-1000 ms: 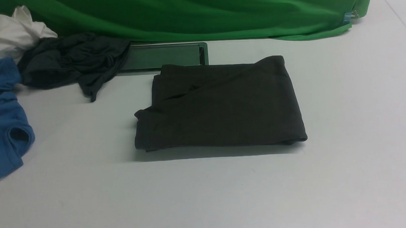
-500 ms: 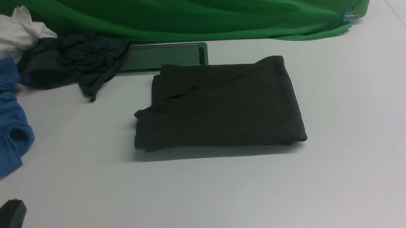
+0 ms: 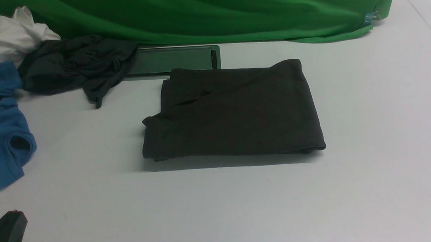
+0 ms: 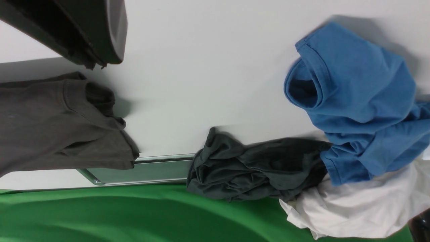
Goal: Fold a long-sleeved shirt on a white desktop.
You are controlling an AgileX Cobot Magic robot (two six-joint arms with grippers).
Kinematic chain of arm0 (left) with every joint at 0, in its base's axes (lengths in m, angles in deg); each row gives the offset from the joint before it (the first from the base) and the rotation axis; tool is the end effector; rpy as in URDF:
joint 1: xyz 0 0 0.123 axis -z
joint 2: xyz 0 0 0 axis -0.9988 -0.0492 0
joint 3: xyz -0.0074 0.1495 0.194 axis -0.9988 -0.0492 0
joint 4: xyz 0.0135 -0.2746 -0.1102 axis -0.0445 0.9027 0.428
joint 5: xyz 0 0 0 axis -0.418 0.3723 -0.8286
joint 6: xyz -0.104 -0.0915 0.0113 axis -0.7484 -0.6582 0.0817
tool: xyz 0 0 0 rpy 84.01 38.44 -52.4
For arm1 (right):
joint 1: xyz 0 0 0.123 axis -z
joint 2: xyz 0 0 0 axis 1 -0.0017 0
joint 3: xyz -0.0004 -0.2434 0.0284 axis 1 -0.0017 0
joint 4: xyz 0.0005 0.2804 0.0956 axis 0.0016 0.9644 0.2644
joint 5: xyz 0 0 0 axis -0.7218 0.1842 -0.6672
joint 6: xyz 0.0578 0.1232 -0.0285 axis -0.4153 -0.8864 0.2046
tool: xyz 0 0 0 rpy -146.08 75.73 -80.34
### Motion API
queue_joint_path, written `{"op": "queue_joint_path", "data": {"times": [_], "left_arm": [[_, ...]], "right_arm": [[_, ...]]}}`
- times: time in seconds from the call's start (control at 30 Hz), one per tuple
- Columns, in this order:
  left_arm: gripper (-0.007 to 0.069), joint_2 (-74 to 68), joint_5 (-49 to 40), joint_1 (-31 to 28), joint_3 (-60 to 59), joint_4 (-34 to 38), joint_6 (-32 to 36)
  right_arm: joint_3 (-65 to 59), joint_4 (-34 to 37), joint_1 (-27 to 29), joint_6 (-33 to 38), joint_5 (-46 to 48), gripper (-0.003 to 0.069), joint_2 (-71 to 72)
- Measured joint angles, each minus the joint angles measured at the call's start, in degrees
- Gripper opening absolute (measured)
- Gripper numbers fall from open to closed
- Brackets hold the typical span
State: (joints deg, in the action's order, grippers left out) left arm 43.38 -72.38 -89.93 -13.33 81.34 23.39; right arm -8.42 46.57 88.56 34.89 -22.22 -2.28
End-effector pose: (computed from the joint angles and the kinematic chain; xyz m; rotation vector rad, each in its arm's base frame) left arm 0.1883 0.0002 0.1819 0.0668 1.7254 0.0344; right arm 0.1881 0.0061 0.1790 0.0117 1.7433 0.0625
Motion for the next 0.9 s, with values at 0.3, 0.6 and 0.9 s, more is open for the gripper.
{"op": "queue_joint_path", "data": {"times": [0.3,0.6,0.9], "left_arm": [[0.0017,0.0,0.12,0.0,0.0,0.0,0.0],[0.0017,0.0,0.12,0.0,0.0,0.0,0.0],[0.0017,0.0,0.12,0.0,0.0,0.0,0.0]], "right_arm": [[0.0,0.02,0.0,0.0,0.0,0.0232,0.0],[0.0,0.02,0.0,0.0,0.0,0.0238,0.0],[0.0,0.02,0.0,0.0,0.0,0.0239,0.0]]}}
